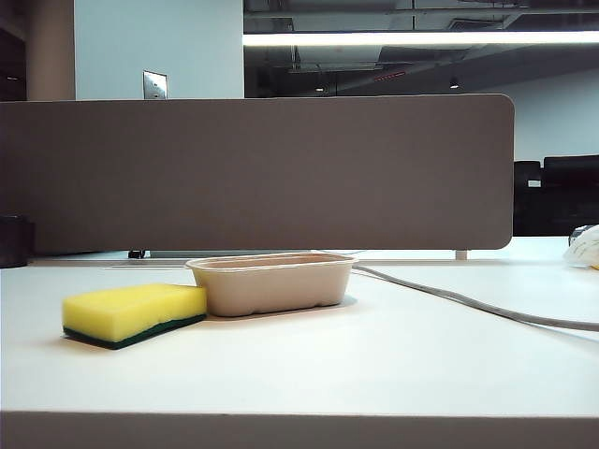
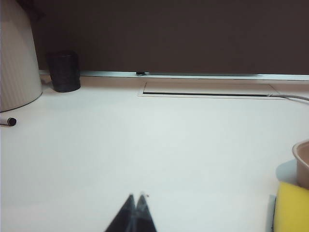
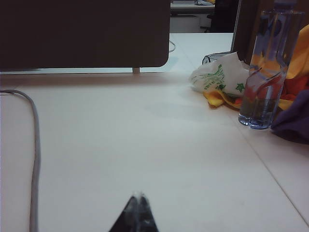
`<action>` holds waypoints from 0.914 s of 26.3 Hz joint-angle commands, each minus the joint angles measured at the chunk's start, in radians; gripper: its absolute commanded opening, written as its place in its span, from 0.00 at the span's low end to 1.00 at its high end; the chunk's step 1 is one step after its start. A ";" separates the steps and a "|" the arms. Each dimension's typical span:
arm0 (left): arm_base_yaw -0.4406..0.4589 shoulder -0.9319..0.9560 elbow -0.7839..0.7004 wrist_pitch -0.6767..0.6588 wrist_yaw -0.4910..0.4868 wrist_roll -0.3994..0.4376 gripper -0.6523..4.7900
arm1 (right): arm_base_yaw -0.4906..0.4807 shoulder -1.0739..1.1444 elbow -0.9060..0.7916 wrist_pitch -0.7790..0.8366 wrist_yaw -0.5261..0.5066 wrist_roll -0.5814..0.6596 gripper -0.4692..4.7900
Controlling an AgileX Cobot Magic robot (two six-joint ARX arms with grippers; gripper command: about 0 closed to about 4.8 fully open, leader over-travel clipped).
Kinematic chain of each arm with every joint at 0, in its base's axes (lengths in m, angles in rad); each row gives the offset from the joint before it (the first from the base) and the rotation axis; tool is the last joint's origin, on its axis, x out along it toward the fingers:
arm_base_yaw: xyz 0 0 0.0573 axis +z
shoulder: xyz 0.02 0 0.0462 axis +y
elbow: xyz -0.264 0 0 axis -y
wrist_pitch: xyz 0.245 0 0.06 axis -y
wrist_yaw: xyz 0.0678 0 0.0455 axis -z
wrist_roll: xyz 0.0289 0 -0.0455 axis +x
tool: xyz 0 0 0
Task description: Pick up the cleaning sponge from the table and place it into the paper lunch box.
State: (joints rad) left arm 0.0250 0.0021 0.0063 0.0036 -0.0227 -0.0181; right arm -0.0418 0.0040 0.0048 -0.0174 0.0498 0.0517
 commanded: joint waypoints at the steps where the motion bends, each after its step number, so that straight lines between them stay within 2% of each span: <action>1: -0.001 0.001 0.001 0.010 0.001 -0.001 0.11 | 0.000 0.000 0.001 0.014 0.000 0.000 0.08; 6: -0.001 0.001 0.001 0.011 0.008 -0.005 0.11 | 0.001 0.000 0.001 0.014 0.000 0.000 0.08; 8: -0.001 0.000 0.001 0.011 0.061 -0.085 0.11 | 0.032 0.002 0.001 0.014 0.008 0.000 0.08; 10: -0.001 0.001 0.001 0.011 0.143 -0.197 0.12 | 0.151 0.040 0.001 0.022 0.050 0.000 0.08; 11: -0.001 0.001 0.001 0.003 0.192 -0.276 0.25 | 0.243 0.077 0.001 0.022 0.068 0.000 0.08; 12: -0.001 0.001 0.001 -0.002 0.214 -0.301 0.35 | 0.301 0.103 0.001 0.021 0.067 0.000 0.08; 13: -0.001 0.001 0.001 -0.007 0.279 -0.341 0.58 | 0.393 0.143 0.001 0.020 0.057 0.000 0.08; 14: -0.002 0.001 0.001 -0.003 0.318 -0.354 0.65 | 0.427 0.156 0.001 0.019 0.053 0.000 0.08; 15: -0.003 0.001 0.002 0.023 0.394 -0.383 0.70 | 0.483 0.177 0.001 0.018 0.052 0.000 0.08; 17: -0.013 0.001 0.003 0.100 0.531 -0.435 0.70 | 0.552 0.198 0.001 0.014 0.053 0.000 0.08; 18: -0.023 0.001 0.006 0.114 0.555 -0.449 0.70 | 0.574 0.205 0.001 0.014 0.053 0.000 0.08; 20: -0.066 0.002 0.024 0.100 0.562 -0.453 0.74 | 0.618 0.217 0.001 0.014 0.053 0.000 0.08; 24: -0.155 0.084 0.047 0.105 0.528 -0.429 0.75 | 0.662 0.229 0.001 0.014 0.053 0.000 0.08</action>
State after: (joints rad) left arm -0.1192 0.0559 0.0444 0.0967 0.5209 -0.4683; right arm 0.6140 0.2287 0.0048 -0.0177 0.1024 0.0513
